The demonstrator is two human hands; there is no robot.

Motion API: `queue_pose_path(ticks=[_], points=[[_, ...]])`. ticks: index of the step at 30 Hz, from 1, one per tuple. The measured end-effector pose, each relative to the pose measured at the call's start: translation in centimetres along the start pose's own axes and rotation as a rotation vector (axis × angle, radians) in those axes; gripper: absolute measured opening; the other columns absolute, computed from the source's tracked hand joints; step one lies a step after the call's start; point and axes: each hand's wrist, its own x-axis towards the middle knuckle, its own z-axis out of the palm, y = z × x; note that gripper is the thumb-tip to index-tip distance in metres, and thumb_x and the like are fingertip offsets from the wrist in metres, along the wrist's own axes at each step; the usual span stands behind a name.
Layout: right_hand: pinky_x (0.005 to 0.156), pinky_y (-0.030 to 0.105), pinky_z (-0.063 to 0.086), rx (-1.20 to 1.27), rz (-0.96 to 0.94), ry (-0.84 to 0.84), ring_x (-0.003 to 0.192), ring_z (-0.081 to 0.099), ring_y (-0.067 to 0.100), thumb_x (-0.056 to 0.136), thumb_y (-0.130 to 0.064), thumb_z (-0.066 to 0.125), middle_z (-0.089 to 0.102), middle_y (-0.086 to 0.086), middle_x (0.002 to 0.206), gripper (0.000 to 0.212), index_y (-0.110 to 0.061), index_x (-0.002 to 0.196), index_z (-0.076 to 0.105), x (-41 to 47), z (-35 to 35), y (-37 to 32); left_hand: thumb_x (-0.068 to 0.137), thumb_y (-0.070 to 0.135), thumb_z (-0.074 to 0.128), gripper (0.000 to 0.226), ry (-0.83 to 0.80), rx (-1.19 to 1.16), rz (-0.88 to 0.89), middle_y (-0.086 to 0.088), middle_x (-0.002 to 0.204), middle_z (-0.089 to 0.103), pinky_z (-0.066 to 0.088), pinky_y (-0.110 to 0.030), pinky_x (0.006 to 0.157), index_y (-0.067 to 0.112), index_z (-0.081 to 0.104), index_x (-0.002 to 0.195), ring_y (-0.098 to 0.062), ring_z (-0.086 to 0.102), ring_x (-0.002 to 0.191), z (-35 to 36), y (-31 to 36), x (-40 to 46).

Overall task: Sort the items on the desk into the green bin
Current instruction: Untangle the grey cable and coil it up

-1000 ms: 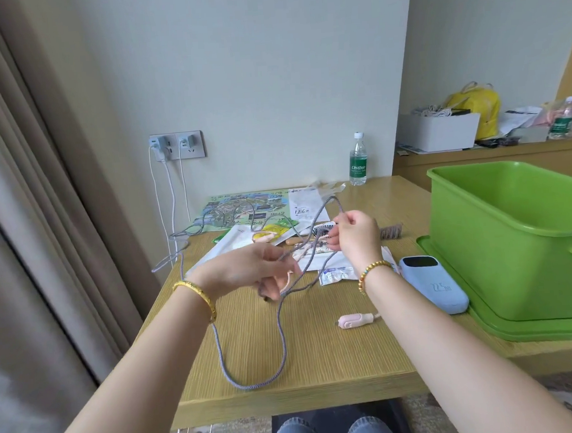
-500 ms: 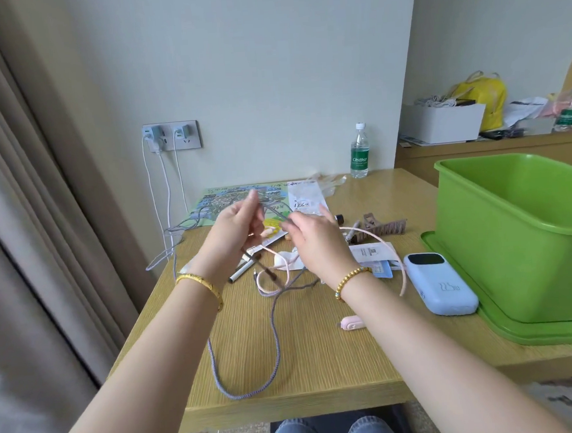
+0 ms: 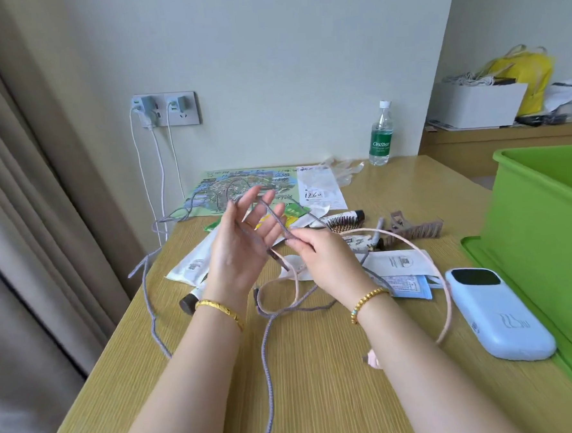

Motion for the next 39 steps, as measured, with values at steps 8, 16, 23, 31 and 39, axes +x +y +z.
queue_pose_path(ticks=[8, 16, 23, 31, 39], points=[[0.053, 0.031, 0.026, -0.049, 0.12, -0.157, 0.052, 0.036, 0.014, 0.093, -0.031, 0.049, 0.037, -0.003, 0.054, 0.035, -0.008, 0.067, 0.052, -0.2, -0.1, 0.6, 0.097, 0.054, 0.017, 0.055, 0.22, 0.133, 0.082, 0.007, 0.044, 0.041, 0.048, -0.023, 0.046, 0.018, 0.056, 0.085, -0.008, 0.037, 0.032, 0.3, 1.3, 0.9], [0.038, 0.018, 0.022, 0.38, 0.259, -0.283, 0.032, 0.025, 0.004, 0.09, -0.027, 0.058, 0.031, -0.013, 0.032, 0.026, -0.015, 0.067, 0.059, 0.0, -2.4, -0.3, 0.1, 0.036, 0.027, 0.028, 0.232, 0.273, 0.042, 0.002, 0.058, 0.035, 0.056, -0.035, 0.054, 0.023, 0.052, 0.099, -0.012, 0.039, 0.033, -0.6, 1.8, 0.9], [0.038, 0.014, 0.025, 0.554, 0.22, -0.609, 0.038, 0.021, 0.004, 0.092, -0.019, 0.055, 0.029, -0.012, 0.044, 0.02, -0.004, 0.102, 0.064, -1.1, -4.0, -0.8, 0.099, 0.048, 0.021, 0.038, 0.273, 0.294, 0.048, 0.009, 0.043, 0.025, 0.022, -0.011, 0.031, 0.018, 0.045, 0.099, -0.004, 0.019, 0.032, -1.0, 2.5, 0.6], [0.074, 0.033, 0.052, 1.086, 0.151, -0.131, 0.034, 0.022, 0.006, 0.066, -0.043, 0.063, 0.027, -0.013, 0.036, 0.034, -0.014, 0.059, 0.046, -0.6, -5.3, -1.2, 0.1, 0.018, 0.035, 0.018, 0.068, 0.863, -0.135, 0.008, 0.051, 0.033, 0.017, -0.009, 0.031, 0.012, 0.05, 0.109, -0.002, 0.022, 0.032, 0.4, 1.5, 0.0], [0.037, 0.017, 0.014, 1.281, 0.13, -0.066, 0.036, 0.02, 0.002, 0.095, -0.019, 0.043, 0.025, -0.011, 0.043, 0.025, -0.005, 0.098, 0.064, -0.1, -4.9, -0.5, 0.086, 0.054, 0.043, 0.039, -0.324, 1.053, -0.153, 0.01, 0.051, 0.029, 0.019, -0.012, 0.033, 0.026, 0.07, 0.09, -0.003, 0.022, 0.038, 2.2, 0.5, -2.0]])
